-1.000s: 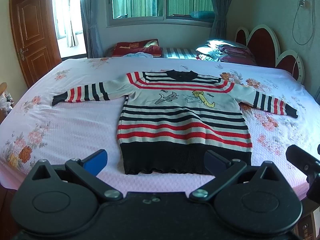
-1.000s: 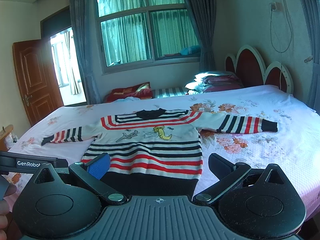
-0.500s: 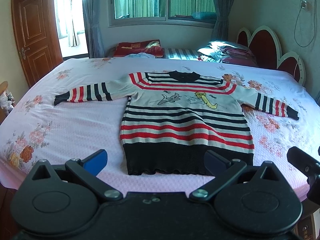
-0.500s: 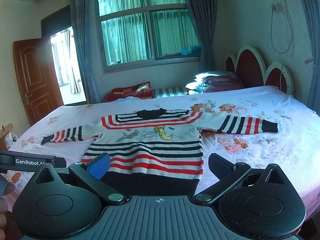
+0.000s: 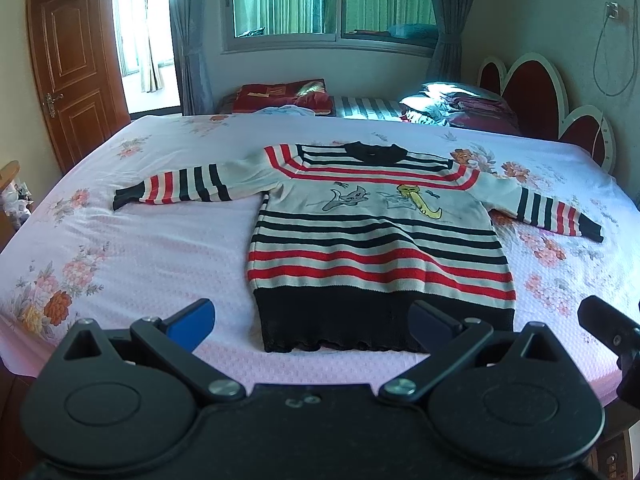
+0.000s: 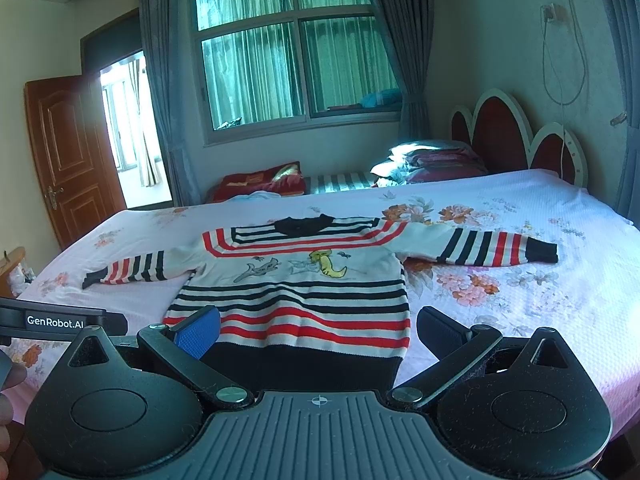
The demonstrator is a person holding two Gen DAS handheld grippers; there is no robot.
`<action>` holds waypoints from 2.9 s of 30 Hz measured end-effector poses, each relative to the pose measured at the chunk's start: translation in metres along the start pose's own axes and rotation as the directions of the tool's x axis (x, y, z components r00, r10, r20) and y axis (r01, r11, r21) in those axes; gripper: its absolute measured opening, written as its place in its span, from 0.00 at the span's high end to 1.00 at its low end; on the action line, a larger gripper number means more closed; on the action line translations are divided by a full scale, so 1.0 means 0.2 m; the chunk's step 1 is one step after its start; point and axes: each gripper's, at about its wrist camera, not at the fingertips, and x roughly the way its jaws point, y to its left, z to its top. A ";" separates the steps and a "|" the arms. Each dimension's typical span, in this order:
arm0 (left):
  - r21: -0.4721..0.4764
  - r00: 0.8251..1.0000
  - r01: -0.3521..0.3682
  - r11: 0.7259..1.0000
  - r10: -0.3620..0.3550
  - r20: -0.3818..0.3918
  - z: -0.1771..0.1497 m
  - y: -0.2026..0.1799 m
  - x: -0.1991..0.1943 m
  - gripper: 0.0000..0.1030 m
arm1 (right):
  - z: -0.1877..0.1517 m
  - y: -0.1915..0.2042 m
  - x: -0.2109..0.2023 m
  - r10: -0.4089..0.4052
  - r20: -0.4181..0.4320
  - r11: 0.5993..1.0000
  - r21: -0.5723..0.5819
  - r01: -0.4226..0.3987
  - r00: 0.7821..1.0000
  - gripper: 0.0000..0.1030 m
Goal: Fold small clothes
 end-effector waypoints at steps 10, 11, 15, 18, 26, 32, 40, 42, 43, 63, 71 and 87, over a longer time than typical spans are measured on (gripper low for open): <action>-0.004 1.000 -0.013 1.000 0.013 -0.017 0.03 0.02 0.06 0.00 | 0.00 0.01 0.05 -0.011 -0.014 1.000 0.007 0.011 1.000 0.00; -0.003 1.000 -0.015 1.000 0.015 -0.019 0.03 0.02 0.07 0.00 | 0.00 0.01 0.06 -0.012 -0.016 1.000 0.009 0.012 1.000 0.00; 0.000 0.999 -0.018 1.000 0.018 -0.027 0.04 0.01 0.11 0.00 | 0.01 -0.01 0.11 -0.026 -0.027 1.000 0.015 0.026 0.999 0.00; -0.001 0.999 -0.020 1.000 0.020 -0.030 0.06 0.02 0.16 0.00 | 0.01 -0.03 0.14 -0.043 -0.035 0.999 0.020 0.044 0.998 0.00; 0.006 1.000 0.008 1.000 -0.008 -0.023 0.14 0.04 0.34 0.00 | 0.04 -0.11 0.29 -0.066 -0.057 0.996 0.060 0.070 0.996 0.00; 0.012 0.999 0.032 0.999 -0.031 -0.030 0.25 0.06 0.52 0.00 | 0.08 -0.14 0.44 -0.115 -0.076 0.990 0.069 0.120 0.990 0.00; 0.067 0.999 0.047 0.997 -0.045 -0.025 0.43 0.09 0.79 0.01 | 0.17 -0.14 0.69 -0.178 -0.074 0.979 0.091 0.185 0.981 0.00; 0.080 0.998 0.058 0.995 -0.056 -0.026 0.48 0.11 0.86 0.01 | 0.20 -0.14 0.76 -0.194 -0.077 0.974 0.100 0.201 0.978 0.00; 0.085 0.998 0.063 0.994 -0.061 -0.027 0.50 0.11 0.89 0.02 | 0.22 -0.13 0.79 -0.202 -0.076 0.972 0.105 0.210 0.976 0.00; 0.133 0.993 0.095 0.987 -0.085 -0.078 0.76 -0.07 1.51 0.08 | 0.33 -0.60 1.32 -0.359 -0.119 0.907 0.191 0.376 0.926 0.14; 0.129 0.990 0.083 0.988 -0.067 -0.126 0.81 -0.37 1.74 0.15 | 0.34 -1.22 1.56 -0.381 -0.216 0.862 0.269 0.430 0.899 0.21; 0.118 0.980 0.065 0.991 -0.041 -0.192 0.87 -0.64 1.98 0.25 | 0.24 -2.04 1.81 -0.443 -0.325 0.693 0.468 0.549 0.835 0.78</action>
